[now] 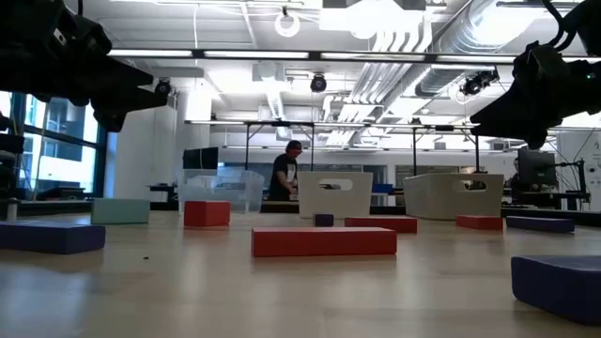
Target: Sort & place blocks by color
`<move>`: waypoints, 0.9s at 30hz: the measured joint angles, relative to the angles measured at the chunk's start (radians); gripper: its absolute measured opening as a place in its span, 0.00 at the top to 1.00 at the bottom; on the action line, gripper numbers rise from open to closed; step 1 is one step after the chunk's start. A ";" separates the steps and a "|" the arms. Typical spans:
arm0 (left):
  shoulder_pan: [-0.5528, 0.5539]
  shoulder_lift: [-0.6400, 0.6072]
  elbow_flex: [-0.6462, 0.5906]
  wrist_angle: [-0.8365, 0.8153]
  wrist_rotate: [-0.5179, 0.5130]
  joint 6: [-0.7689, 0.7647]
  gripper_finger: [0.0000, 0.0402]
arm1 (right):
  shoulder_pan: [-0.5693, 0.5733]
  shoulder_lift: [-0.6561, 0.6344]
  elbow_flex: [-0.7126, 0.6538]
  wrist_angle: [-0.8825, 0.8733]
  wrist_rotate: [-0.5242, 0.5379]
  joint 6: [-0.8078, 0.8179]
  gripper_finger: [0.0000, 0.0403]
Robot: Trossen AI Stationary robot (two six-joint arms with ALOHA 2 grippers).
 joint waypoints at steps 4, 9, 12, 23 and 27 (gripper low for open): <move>0.000 0.000 0.000 0.000 0.000 0.000 0.67 | 0.000 0.000 0.000 0.000 0.000 0.000 0.61; 0.000 0.000 0.000 0.000 0.000 0.000 0.67 | 0.000 0.000 0.000 0.000 0.000 0.000 0.61; 0.000 0.000 0.000 0.000 0.000 0.000 0.67 | 0.000 0.000 0.000 0.000 0.000 0.000 0.61; 0.000 0.000 0.000 0.000 -0.002 0.000 0.67 | 0.000 0.000 0.000 0.000 0.000 0.000 0.61; 0.000 0.000 0.000 0.012 -0.016 -0.001 0.67 | 0.000 0.000 0.000 0.000 0.000 0.000 0.61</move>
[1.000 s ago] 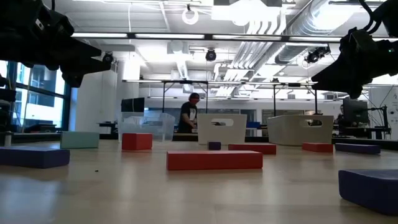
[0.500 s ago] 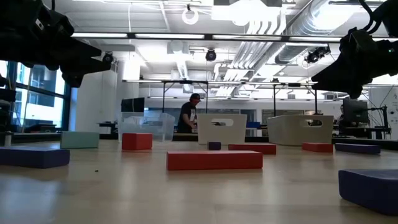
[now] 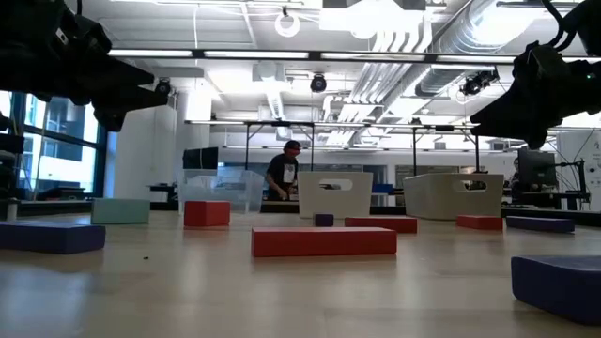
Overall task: Sort & place blocks by color
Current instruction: Put the blue block into the transparent bin
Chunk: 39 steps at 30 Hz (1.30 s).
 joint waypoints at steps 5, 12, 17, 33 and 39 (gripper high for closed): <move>0.000 0.000 0.000 0.005 -0.040 -0.009 0.67 | 0.000 0.000 0.000 0.000 0.000 0.000 0.61; 0.000 0.000 0.000 0.010 -0.065 -0.094 0.67 | 0.000 0.000 0.000 0.000 0.000 0.000 0.61; 0.000 0.000 0.000 0.012 -0.065 -0.054 0.67 | 0.000 0.000 0.000 0.000 0.000 0.000 0.61; 0.000 0.086 0.226 -0.123 -0.198 0.054 0.67 | 0.000 0.000 0.000 0.000 0.000 0.000 0.61; 0.000 0.194 0.372 -0.267 -0.221 0.106 0.67 | 0.000 0.000 0.000 0.000 0.000 0.000 0.61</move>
